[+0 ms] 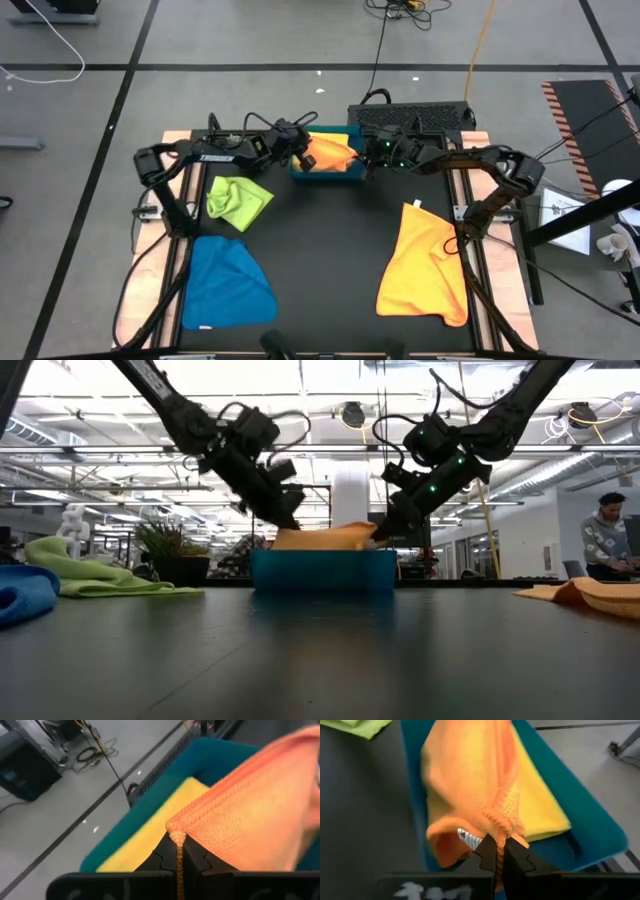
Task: Fold microfiber towels
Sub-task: Put the folded orange microfiber cloth into the blue bin
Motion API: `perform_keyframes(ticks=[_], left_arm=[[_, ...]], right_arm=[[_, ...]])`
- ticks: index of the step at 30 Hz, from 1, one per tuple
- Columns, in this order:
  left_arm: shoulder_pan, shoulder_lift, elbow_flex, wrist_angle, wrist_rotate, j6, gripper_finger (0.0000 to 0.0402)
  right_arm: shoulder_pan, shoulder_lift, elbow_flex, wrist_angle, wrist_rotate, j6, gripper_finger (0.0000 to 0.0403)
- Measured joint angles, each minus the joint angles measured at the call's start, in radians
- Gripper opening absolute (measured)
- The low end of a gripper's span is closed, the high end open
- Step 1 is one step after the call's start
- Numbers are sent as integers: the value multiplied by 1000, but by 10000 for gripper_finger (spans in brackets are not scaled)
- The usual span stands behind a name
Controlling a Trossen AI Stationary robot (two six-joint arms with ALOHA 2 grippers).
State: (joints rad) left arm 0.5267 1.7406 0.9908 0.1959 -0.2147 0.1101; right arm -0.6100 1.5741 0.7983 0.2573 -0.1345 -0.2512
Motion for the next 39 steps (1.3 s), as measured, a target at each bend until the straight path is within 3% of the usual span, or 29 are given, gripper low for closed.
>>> perform_keyframes(ticks=[12, 20, 39], left_arm=[[58, 55, 1, 48, 3, -14, 1], [67, 69, -2, 46, 4, -11, 6], [78, 82, -2, 68, 17, 19, 118]], right_arm=[[-49, 82, 1, 150, -2, -69, 0], [-54, 156, 26, 157, -2, -77, 5], [-55, 169, 37, 165, 4, -76, 24]])
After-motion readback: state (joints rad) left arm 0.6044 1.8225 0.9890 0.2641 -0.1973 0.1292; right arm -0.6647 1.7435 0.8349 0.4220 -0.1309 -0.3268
